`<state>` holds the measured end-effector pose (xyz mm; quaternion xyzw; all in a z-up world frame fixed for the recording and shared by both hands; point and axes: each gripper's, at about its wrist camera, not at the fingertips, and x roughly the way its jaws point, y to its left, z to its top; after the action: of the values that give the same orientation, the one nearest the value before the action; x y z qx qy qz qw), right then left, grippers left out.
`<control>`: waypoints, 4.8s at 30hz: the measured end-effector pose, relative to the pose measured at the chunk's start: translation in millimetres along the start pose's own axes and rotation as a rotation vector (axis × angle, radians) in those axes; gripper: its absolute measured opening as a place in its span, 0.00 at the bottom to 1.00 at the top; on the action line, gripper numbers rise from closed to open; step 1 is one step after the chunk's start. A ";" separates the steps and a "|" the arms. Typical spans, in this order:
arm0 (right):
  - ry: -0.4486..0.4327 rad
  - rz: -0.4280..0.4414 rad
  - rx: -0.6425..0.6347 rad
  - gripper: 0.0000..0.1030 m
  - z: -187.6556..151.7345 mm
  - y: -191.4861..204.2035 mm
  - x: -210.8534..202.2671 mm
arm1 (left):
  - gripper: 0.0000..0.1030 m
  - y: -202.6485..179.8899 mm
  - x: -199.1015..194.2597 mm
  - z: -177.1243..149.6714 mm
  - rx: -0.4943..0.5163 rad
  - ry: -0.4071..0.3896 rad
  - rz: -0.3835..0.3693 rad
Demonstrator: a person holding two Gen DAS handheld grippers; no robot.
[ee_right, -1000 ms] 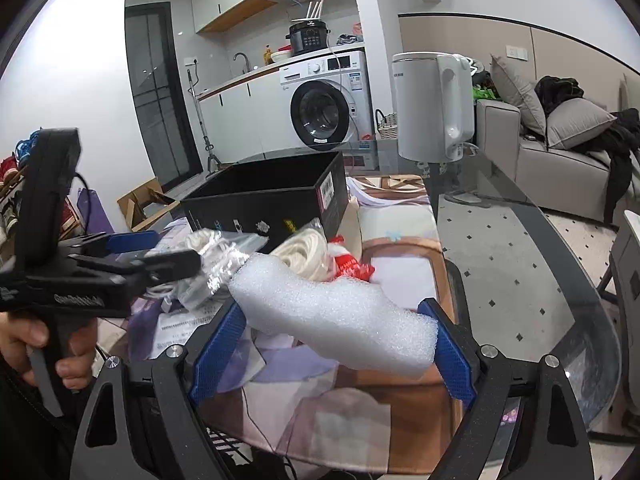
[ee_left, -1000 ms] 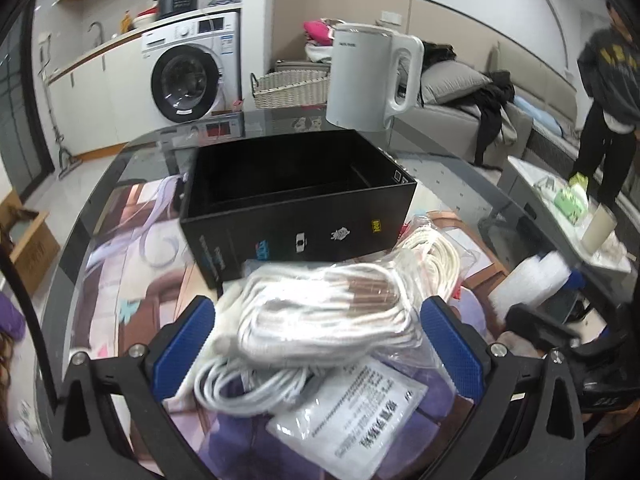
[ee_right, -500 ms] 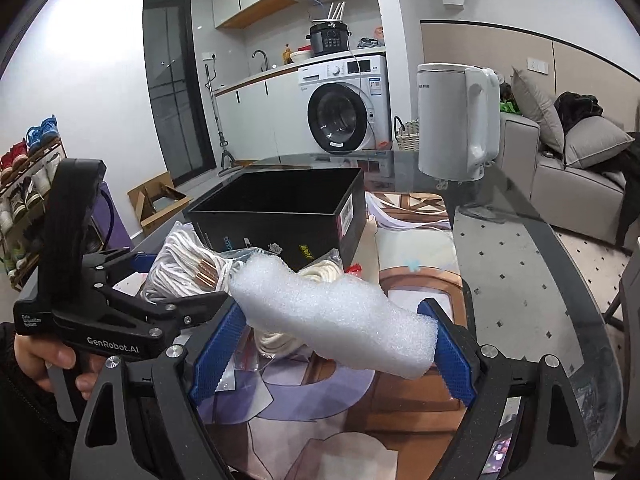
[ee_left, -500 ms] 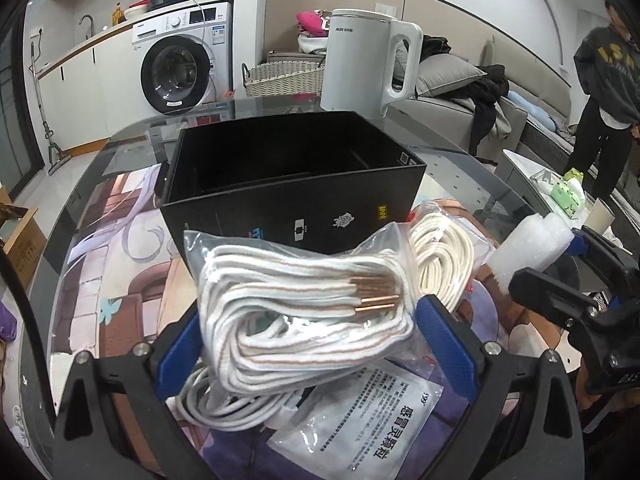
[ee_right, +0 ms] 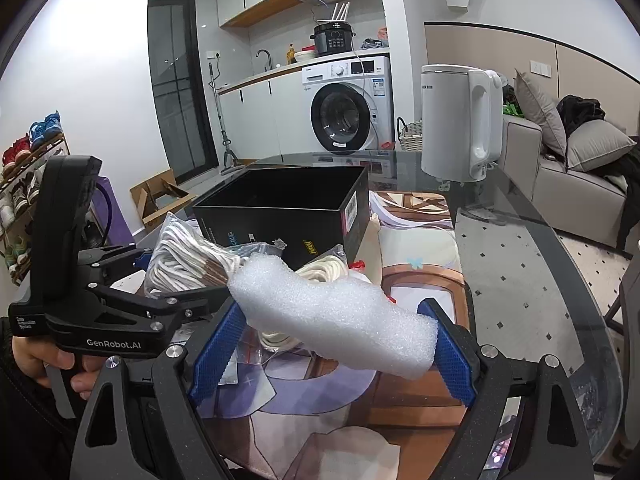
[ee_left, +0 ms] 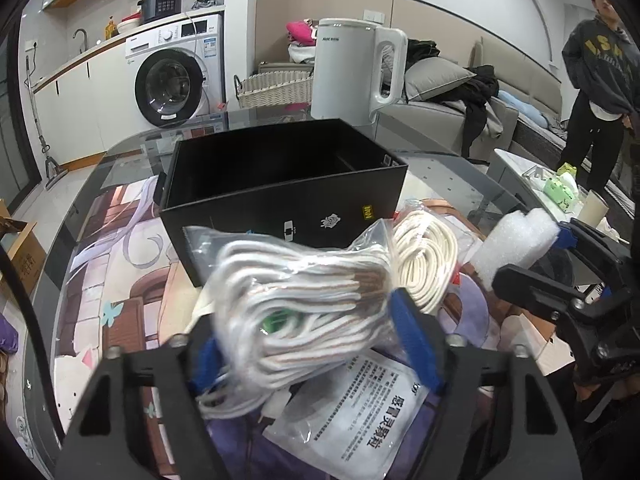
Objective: Organize soft objects
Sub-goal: 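Grasp the clear bag of white cables with the left gripper while the right holds the foam, then lift the cable bag with the left gripper while the right carries the foam over the black box, then open the right gripper to drop the foam into the box while the left releases the cable bag, then withdraw both grippers from the box back toward the remaining items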
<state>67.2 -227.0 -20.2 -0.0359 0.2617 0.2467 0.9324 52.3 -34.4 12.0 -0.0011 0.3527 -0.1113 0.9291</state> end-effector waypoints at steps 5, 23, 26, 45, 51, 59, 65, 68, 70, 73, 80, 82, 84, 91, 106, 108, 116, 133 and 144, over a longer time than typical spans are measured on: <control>0.005 -0.006 -0.008 0.86 0.6 3.9 3.3 | 0.49 8.5 -6.0 -5.1 -0.018 -0.021 -0.031; -0.009 -0.002 -0.011 0.86 -0.4 7.7 -0.8 | 0.18 4.4 -26.6 -9.5 0.015 -0.061 -0.109; -0.019 0.006 -0.013 0.86 1.4 9.4 -3.8 | 0.18 2.6 -31.4 -9.1 0.022 -0.067 -0.106; -0.058 0.015 -0.039 0.86 27.0 22.7 -22.0 | 0.17 13.6 -77.7 5.6 -0.038 -0.173 -0.143; -0.070 0.021 -0.057 0.86 44.4 25.8 -23.4 | 0.17 25.5 -87.8 15.3 -0.061 -0.207 -0.114; -0.081 0.027 -0.076 0.86 69.8 26.4 -11.8 | 0.17 38.1 -91.4 36.5 -0.075 -0.252 -0.080; -0.081 0.031 -0.093 0.86 87.8 27.2 6.0 | 0.17 48.0 -83.2 55.3 -0.071 -0.274 -0.035; -0.080 0.032 -0.104 0.86 98.0 28.6 16.6 | 0.17 53.9 -75.2 65.0 -0.067 -0.281 -0.012; -0.079 0.033 -0.109 0.86 101.7 29.5 22.0 | 0.17 58.1 -67.5 71.2 -0.070 -0.284 -0.001; -0.070 0.036 -0.113 0.86 107.7 30.8 34.2 | 0.17 63.4 -55.5 78.8 -0.068 -0.287 0.013; -0.047 0.037 -0.120 0.86 122.6 30.6 63.3 | 0.17 70.3 -25.4 90.8 -0.049 -0.280 0.039; -0.040 0.036 -0.121 0.86 122.7 29.5 69.0 | 0.17 71.8 -17.6 91.6 -0.045 -0.270 0.040; -0.026 0.034 -0.122 0.86 122.8 29.3 77.1 | 0.17 72.5 -9.3 91.1 -0.039 -0.260 0.036; 0.031 0.044 -0.169 0.86 119.1 33.9 105.8 | 0.17 73.3 7.9 86.1 -0.023 -0.240 0.046; 0.099 0.057 -0.200 0.86 109.0 30.5 140.8 | 0.18 72.9 33.9 76.6 -0.003 -0.182 0.036; 0.090 0.056 -0.210 0.88 108.7 32.2 139.0 | 0.18 71.9 33.0 75.6 0.002 -0.181 0.034; 0.065 0.034 -0.228 0.94 107.4 34.7 127.4 | 0.18 71.3 35.0 72.8 0.013 -0.176 0.032; 0.021 -0.008 -0.173 0.96 97.9 15.7 87.5 | 0.52 66.4 28.5 77.8 0.019 -0.159 0.053; 0.025 0.009 -0.156 0.99 82.0 10.5 59.6 | 1.00 71.4 -7.8 57.3 -0.018 -0.222 0.143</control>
<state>144.9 -175.5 20.9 -0.1101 0.2535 0.2702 0.9223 98.9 32.5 54.4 0.0033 0.2477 -0.0409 0.9680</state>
